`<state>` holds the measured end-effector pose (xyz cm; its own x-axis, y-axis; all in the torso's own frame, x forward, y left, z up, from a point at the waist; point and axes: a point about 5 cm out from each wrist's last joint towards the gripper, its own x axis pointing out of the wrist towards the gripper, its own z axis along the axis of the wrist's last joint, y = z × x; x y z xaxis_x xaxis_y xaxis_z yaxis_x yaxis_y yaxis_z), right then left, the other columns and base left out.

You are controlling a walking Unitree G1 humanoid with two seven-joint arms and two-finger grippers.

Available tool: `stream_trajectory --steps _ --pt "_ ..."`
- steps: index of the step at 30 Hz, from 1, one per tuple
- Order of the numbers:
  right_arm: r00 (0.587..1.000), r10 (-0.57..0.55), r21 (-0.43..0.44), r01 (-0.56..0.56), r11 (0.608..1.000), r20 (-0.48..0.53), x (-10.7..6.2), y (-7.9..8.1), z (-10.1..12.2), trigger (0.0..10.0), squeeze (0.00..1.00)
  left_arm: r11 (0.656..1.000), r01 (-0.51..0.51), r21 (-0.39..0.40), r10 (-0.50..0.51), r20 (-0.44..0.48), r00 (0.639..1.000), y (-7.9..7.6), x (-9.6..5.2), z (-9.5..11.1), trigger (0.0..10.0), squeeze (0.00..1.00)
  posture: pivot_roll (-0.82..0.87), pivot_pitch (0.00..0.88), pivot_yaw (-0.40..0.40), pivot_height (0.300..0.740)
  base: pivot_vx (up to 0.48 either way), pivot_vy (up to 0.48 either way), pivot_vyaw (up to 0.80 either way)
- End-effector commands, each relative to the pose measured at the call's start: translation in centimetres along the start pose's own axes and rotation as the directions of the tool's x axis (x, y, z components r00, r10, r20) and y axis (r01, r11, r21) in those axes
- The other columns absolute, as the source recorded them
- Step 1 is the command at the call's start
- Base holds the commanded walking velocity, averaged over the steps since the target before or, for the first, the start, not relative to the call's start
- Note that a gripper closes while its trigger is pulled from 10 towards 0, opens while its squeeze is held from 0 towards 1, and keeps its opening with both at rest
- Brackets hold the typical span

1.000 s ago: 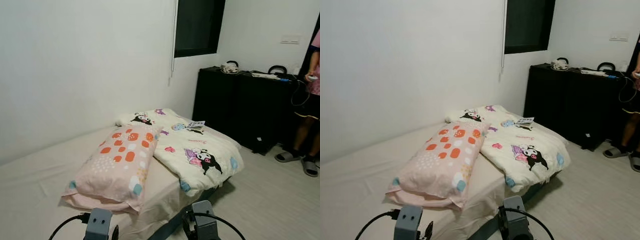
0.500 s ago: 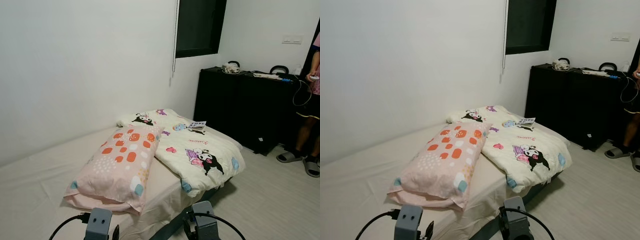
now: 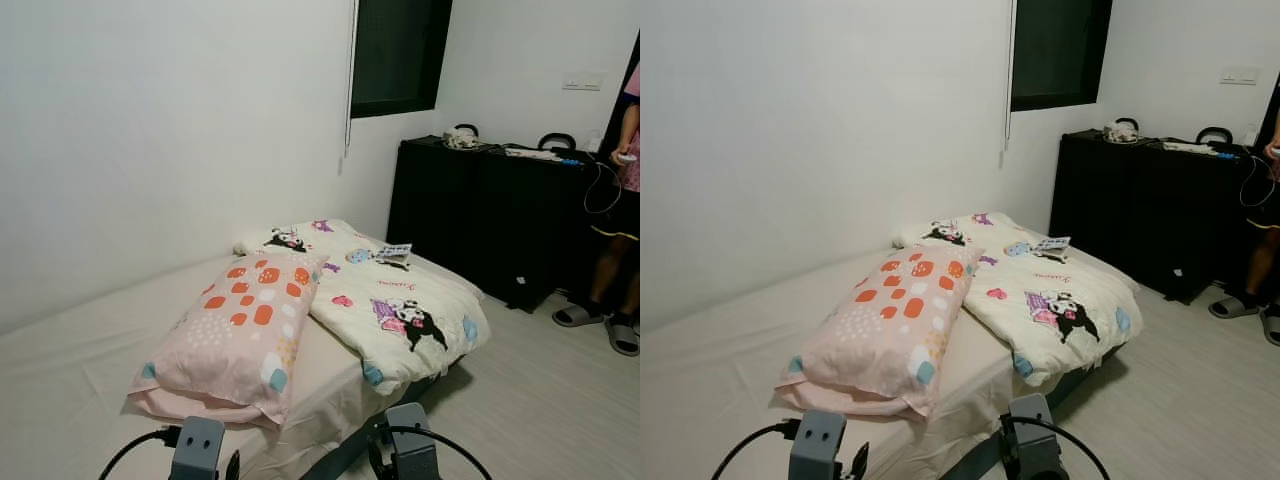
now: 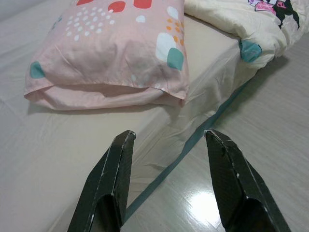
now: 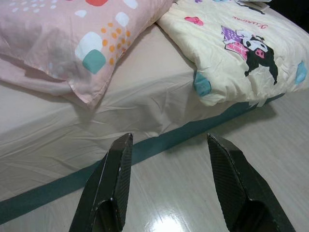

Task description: Clean up the room

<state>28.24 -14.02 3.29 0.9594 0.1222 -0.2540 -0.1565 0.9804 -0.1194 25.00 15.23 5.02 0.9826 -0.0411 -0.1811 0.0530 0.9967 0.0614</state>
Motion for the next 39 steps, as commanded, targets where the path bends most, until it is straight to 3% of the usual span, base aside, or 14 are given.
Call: stream_trajectory --steps 1,18,39 --pt "1.000 -0.003 0.021 0.004 1.000 -0.030 -0.23 -0.05 -0.64 10.0 0.00 1.000 0.003 -0.017 -0.003 -0.008 1.000 -0.18 -0.18 -0.32 10.0 0.00 -0.04 0.012 -0.015 0.740 0.000 0.000 0.00" --pt "0.999 0.010 0.018 -0.010 1.000 -0.037 -0.13 0.11 -0.63 10.0 0.00 1.000 0.001 -0.031 -0.001 -0.008 1.000 0.00 -0.12 -0.18 10.0 0.00 -0.04 0.021 -0.016 0.740 0.000 0.000 0.00" --pt "0.999 0.014 0.011 -0.014 1.000 -0.047 -0.07 -0.01 -0.59 10.0 0.00 0.999 -0.003 -0.042 0.003 -0.008 1.000 -0.02 -0.12 -0.07 10.0 0.00 -0.05 0.033 -0.022 0.740 0.248 0.000 0.00"
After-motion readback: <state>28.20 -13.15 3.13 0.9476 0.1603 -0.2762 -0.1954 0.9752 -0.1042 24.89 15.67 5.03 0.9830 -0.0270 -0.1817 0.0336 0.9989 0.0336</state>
